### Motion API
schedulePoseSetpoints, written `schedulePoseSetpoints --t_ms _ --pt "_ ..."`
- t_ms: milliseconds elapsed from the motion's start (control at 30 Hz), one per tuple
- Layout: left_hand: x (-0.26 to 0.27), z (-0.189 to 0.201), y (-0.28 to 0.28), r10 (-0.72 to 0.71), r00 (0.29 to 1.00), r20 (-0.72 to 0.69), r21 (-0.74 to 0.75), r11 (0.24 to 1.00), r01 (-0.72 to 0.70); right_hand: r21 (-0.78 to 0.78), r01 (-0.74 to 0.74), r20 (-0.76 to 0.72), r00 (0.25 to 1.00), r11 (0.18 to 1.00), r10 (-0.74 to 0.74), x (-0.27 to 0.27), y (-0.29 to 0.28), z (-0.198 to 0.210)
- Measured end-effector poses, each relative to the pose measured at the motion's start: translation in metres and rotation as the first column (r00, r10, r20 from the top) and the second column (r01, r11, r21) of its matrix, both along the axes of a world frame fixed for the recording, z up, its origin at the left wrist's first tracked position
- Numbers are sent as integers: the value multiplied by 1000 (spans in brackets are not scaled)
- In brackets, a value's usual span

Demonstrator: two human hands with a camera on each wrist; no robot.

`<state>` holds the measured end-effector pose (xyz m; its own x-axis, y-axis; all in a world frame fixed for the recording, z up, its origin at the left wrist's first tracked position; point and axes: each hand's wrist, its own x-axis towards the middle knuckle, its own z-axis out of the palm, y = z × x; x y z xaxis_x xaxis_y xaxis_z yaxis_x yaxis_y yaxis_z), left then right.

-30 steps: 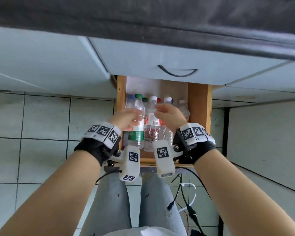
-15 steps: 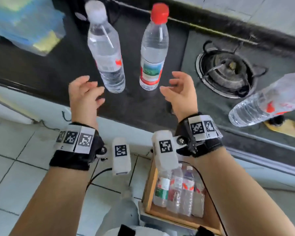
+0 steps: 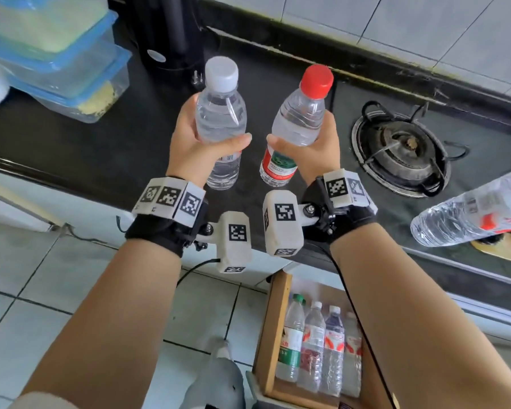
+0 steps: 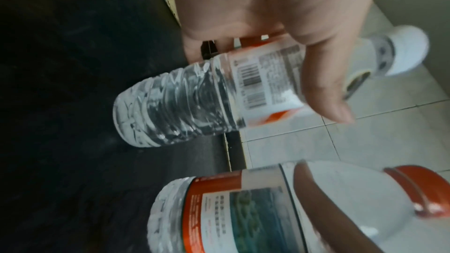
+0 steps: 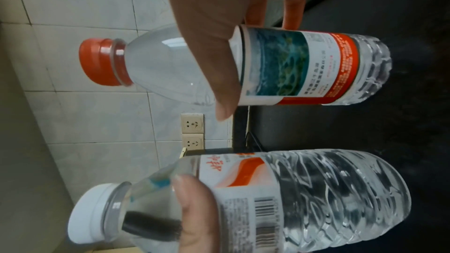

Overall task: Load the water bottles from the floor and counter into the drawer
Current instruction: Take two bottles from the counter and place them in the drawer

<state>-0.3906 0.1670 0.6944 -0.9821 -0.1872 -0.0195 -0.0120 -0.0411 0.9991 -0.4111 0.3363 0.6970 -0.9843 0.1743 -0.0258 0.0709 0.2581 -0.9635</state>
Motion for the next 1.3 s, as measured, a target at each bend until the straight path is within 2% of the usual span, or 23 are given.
schedulePoseSetpoints --t_ms 133,200,333,433,600,700,766,833,933,1033,1100,1300 --pt "27 0 12 -182 983 -29 -39 983 181 -154 -20 -43 999 988 13 39 20 -5" --pt "49 -2 28 -305 952 -42 17 952 306 -256 -83 -48 996 963 73 68 41 -14" --pt "82 -5 69 -455 889 -44 47 888 457 -334 -231 -2 970 914 245 126 89 -29" --pt "103 -21 107 -517 856 -3 61 854 517 -305 -212 122 958 929 259 168 130 -56" --pt "142 -78 172 -610 774 169 60 790 610 -184 -62 319 940 981 120 222 200 -121" --pt "170 -130 206 -574 752 325 43 803 595 -48 -14 446 894 999 34 245 236 -163" --pt "188 -167 225 -554 716 424 52 804 592 68 -12 548 836 998 -27 255 257 -188" --pt "202 -200 242 -515 679 523 57 816 575 194 -67 654 752 979 -78 260 273 -214" --pt "211 -247 261 -356 663 658 11 885 465 309 -234 783 612 922 -108 263 290 -256" --pt "214 -290 272 -176 615 769 -152 884 442 332 -334 851 509 882 -128 265 297 -295" --pt "213 -310 275 -89 564 821 -198 882 428 325 -368 876 464 871 -130 266 299 -317" --pt "207 -337 282 50 451 891 -264 866 424 323 -315 898 399 892 -185 263 299 -367"
